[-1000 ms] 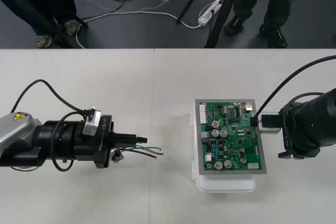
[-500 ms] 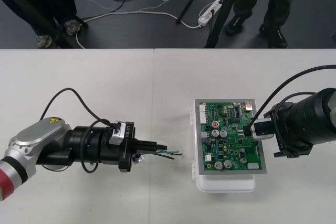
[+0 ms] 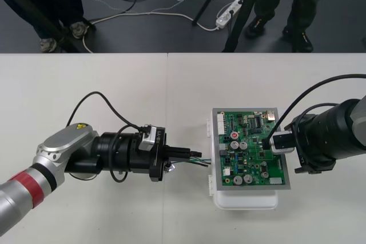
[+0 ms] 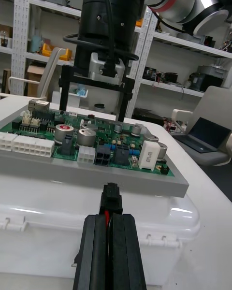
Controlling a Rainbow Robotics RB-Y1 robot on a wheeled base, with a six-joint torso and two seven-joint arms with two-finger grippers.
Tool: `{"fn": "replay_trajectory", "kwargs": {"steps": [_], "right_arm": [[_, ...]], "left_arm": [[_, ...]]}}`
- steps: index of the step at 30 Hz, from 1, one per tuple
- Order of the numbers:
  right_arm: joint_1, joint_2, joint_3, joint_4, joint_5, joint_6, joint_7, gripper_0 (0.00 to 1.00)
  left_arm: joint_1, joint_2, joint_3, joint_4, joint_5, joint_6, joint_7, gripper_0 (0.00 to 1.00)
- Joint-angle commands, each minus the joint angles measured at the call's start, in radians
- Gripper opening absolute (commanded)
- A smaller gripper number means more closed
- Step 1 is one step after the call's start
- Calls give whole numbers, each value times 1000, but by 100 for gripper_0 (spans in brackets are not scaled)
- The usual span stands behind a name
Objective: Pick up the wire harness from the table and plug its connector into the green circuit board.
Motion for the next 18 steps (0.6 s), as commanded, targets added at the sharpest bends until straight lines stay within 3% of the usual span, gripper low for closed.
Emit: {"fn": "replay_trajectory", "kwargs": {"steps": [1,18], "right_arm": [[-26,29,28,-5,39,4,-33,100],[-27,32,42,-20,45,-9,-43,100]], "left_arm": [[-52,-30,-22,-7,1,-41,-72,0],[-76,-50,-48,-7,1,15,-72,0]]}}
